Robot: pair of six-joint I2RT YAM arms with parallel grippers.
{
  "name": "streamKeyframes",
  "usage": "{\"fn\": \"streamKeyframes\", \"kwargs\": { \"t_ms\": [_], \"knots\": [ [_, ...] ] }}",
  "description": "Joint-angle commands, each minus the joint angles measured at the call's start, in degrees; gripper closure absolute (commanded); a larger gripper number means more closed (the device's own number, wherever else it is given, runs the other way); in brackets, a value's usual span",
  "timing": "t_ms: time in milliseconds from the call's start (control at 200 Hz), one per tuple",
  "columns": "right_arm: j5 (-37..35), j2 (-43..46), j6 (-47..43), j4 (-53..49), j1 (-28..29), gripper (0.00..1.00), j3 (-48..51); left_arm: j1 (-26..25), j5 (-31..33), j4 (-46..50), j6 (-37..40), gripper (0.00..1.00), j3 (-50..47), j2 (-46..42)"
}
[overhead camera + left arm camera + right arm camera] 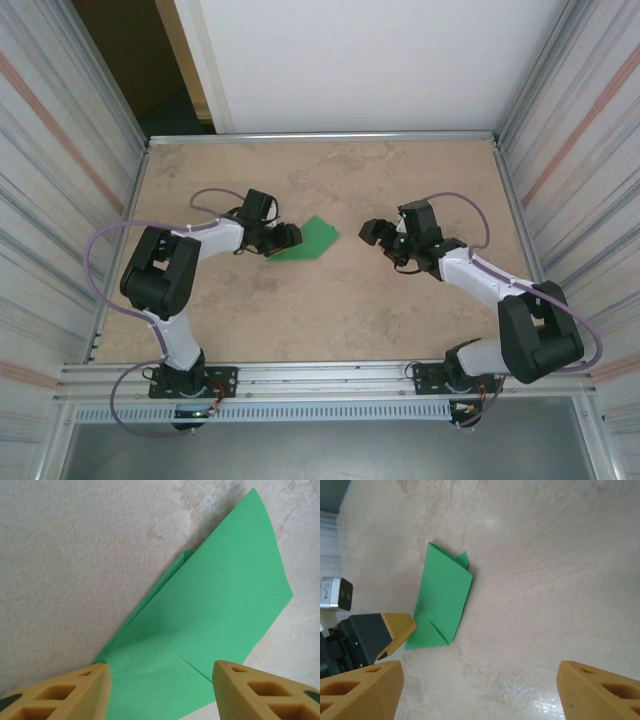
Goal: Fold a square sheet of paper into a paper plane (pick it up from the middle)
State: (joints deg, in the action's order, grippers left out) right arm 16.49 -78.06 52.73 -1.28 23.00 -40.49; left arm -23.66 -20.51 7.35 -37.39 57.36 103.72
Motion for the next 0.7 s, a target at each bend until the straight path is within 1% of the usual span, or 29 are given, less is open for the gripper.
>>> {"fn": "streamKeyframes", "kwargs": {
  "t_ms": [0,175,276,296,371,426,576,697],
  "knots": [
    [-0.13,-1.22,6.78,1.63,1.53,0.25,0.94,-2.54,-2.77,-0.03,-7.04,0.46,-3.27,0.74],
    [-0.27,-2.13,12.15,3.05,4.47,0.34,3.29,-7.96,-0.46,-4.57,-18.97,0.57,-8.16,-1.11],
    [-1.21,-2.60,13.80,2.93,6.48,0.38,3.57,-10.63,1.55,-5.75,-24.48,0.57,-9.68,-1.81],
    [-1.28,-2.88,15.97,2.95,6.90,0.39,3.55,-11.08,1.84,-5.69,-25.43,0.57,-9.72,-1.88],
    [-0.95,-4.40,18.51,4.18,8.57,0.41,3.58,-12.32,2.25,-5.93,-28.32,0.59,-10.00,-1.71],
    [-0.85,-5.95,20.43,5.68,9.83,0.43,3.66,-12.72,2.28,-6.62,-29.41,0.62,-10.18,-1.47],
    [-0.42,-10.04,24.69,9.33,12.59,0.51,3.75,-12.90,2.41,-7.77,-31.64,0.64,-11.32,-1.35],
    [-2.06,-11.40,26.82,10.03,13.97,0.52,4.19,-12.91,2.45,-7.87,-32.02,0.64,-11.86,-1.14]
  ]
}}
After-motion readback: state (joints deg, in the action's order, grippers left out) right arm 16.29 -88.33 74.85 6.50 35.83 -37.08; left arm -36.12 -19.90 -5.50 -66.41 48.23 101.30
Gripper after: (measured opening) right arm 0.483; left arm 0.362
